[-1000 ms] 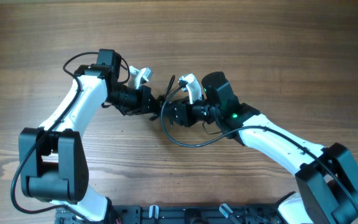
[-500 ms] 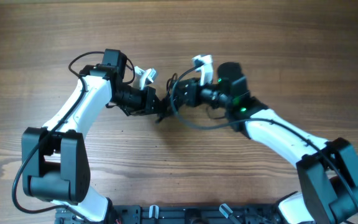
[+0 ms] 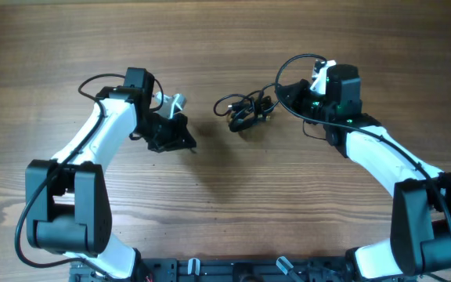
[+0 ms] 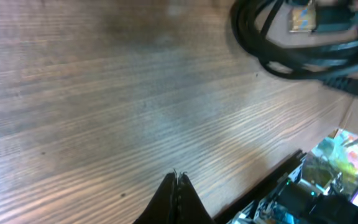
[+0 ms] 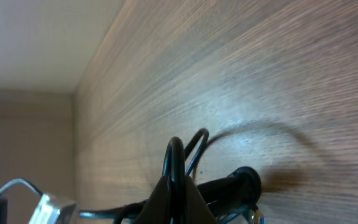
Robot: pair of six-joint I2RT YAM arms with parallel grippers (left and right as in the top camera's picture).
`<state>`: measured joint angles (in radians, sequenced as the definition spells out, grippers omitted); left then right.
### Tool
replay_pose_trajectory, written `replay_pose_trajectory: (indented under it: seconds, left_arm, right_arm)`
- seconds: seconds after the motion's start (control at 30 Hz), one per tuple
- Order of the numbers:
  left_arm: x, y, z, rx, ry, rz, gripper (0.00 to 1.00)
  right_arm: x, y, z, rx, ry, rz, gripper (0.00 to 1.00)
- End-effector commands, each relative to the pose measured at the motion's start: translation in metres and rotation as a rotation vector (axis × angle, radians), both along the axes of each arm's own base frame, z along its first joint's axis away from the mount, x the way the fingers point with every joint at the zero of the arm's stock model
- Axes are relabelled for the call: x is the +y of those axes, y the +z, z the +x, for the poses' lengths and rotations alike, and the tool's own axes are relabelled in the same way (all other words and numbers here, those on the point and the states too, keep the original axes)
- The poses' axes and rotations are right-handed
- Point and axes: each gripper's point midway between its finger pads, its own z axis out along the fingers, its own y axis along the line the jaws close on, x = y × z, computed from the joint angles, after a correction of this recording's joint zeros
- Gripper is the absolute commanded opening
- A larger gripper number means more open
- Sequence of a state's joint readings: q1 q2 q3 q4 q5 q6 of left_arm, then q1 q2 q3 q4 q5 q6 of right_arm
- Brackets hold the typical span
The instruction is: Untangle cables
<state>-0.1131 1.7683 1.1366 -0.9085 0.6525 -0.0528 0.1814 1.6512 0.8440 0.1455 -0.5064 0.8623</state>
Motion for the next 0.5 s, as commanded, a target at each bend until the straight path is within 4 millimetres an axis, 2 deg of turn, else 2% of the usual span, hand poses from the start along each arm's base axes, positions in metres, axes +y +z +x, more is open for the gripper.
replay_pose_trajectory:
  seconds: [0.0, 0.03, 0.1, 0.13, 0.2, 0.3, 0.37, 0.4, 0.47]
  left_arm:
    - [-0.017, 0.013, 0.007, -0.024, 0.008, -0.134, 0.13]
    - [-0.025, 0.023, 0.011, -0.045, 0.002, -0.207, 0.3]
    - [-0.034, 0.033, 0.019, -0.068, 0.01, -0.28, 0.69]
    - [-0.034, 0.034, 0.022, -0.054, 0.041, -0.284, 0.71]
    - [-0.036, 0.035, 0.027, -0.021, 0.094, -0.288, 0.73]
    - [-0.042, 0.034, 0.027, -0.032, 0.08, -0.276, 0.74]
    - [-0.044, 0.025, 0.025, -0.033, 0.071, -0.218, 0.7]
    - [-0.047, 0.02, 0.024, -0.021, 0.073, -0.199, 0.63]
    - [-0.051, 0.014, 0.023, -0.011, 0.067, -0.186, 0.35]
  right_arm:
    - [0.032, 0.004, -0.023, 0.032, 0.142, 0.043, 0.04]
    - [0.044, 0.006, -0.032, 0.043, 0.198, 0.07, 0.04]
    - [0.064, 0.011, -0.047, 0.058, 0.283, 0.117, 0.04]
    - [0.069, 0.012, -0.051, 0.066, 0.296, 0.125, 0.04]
    - [0.085, 0.014, -0.057, 0.052, 0.324, 0.123, 0.04]
    - [0.082, 0.002, -0.044, 0.033, 0.202, 0.014, 0.04]
    - [0.083, 0.003, -0.039, 0.055, 0.133, 0.031, 0.04]
    - [0.084, 0.006, -0.037, 0.042, 0.131, 0.037, 0.04]
    - [0.082, 0.006, -0.033, 0.03, 0.111, 0.026, 0.04]
